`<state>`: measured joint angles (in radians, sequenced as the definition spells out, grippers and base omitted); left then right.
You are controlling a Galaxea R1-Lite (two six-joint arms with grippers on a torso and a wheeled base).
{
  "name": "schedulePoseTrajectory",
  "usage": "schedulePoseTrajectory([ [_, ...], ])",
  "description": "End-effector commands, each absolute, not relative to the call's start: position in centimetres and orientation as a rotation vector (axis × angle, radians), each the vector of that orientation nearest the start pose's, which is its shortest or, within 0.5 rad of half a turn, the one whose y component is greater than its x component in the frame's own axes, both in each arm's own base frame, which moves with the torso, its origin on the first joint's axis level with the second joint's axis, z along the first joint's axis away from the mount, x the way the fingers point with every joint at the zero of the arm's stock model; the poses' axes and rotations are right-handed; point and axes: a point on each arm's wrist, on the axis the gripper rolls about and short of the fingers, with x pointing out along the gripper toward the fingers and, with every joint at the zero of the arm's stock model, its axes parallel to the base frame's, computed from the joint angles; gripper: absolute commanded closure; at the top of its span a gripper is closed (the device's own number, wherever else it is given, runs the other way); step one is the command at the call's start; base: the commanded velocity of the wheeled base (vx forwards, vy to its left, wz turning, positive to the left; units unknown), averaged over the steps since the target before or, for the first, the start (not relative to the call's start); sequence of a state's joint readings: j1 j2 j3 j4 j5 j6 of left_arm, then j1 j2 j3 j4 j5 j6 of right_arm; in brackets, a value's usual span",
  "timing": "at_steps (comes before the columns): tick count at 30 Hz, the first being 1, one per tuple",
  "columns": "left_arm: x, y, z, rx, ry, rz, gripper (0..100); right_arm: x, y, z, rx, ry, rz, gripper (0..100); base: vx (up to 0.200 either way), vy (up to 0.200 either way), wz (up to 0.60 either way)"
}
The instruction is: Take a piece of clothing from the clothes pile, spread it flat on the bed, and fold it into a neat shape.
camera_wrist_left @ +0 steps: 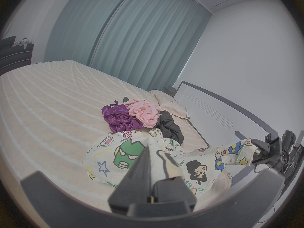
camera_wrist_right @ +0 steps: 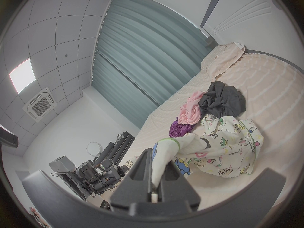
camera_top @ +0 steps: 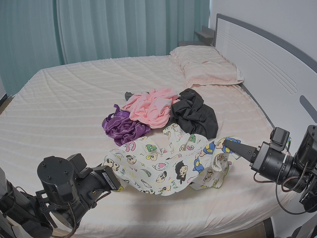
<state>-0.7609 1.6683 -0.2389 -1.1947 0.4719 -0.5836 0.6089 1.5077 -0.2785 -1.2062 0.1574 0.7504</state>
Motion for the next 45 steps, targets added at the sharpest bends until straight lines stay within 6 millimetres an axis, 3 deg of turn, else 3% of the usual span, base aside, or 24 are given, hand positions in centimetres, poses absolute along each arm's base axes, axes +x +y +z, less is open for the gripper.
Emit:
schedulePoseTrajectory([
  [1, 16.88, -14.75, 11.2, -0.441, 0.273, -0.223, 100, 17.25, 12.47, 15.74, 0.708, 0.311, 0.72, 100, 0.0, 0.0, 0.0],
  [45, 16.07, -14.94, 11.52, -0.442, 0.269, -0.253, 100, 17.13, 12.33, 16.19, 0.712, 0.287, 0.722, 100, 0.0, 0.2, 0.0],
])
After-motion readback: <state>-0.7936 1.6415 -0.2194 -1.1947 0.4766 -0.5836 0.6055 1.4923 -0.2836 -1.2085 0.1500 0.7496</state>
